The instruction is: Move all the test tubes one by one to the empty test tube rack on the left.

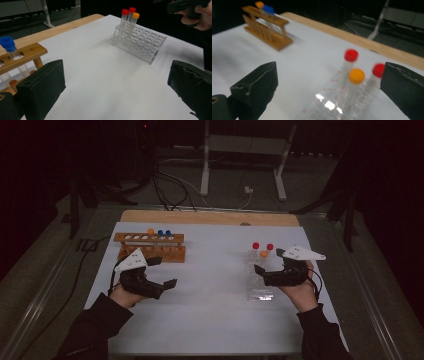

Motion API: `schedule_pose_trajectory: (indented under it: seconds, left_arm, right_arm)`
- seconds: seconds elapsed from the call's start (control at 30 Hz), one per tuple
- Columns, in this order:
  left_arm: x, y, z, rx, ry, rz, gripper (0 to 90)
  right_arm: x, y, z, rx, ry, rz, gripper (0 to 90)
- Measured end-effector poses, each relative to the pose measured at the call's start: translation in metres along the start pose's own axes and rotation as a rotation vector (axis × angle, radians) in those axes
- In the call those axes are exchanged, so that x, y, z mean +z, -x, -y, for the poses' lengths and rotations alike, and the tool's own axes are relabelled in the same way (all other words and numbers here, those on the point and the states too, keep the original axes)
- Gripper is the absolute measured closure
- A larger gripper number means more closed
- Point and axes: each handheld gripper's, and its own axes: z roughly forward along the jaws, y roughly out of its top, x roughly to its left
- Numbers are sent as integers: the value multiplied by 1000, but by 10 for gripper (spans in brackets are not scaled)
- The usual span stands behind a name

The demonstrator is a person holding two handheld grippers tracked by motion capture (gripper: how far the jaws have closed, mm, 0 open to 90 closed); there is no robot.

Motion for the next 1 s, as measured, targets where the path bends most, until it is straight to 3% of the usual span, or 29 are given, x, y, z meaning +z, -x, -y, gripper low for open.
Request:
schedule_pose_trajectory:
  seconds: [0.17,0.27,0.37,0.47,0.6,0.73,1.0]
  left_arm:
    - [3,6,5,23,-17,16,21]
    - [3,8,6,33,-28,23,21]
    - [4,8,7,34,-31,21,21]
    - [4,7,8,29,-37,32,21]
    - [5,7,9,27,-38,35,21]
    - [5,7,9,23,-41,36,21]
    - [6,5,11,19,-52,41,21]
  right_arm:
    - [10,8,14,20,-40,29,108]
    - [18,11,22,28,-70,51,211]
    - [26,13,28,7,-126,124,354]
    - [32,18,31,43,-148,142,447]
    - [37,24,32,76,-162,125,536]
    - [42,27,33,76,-176,106,604]
    - [54,26,29,38,-190,109,719]
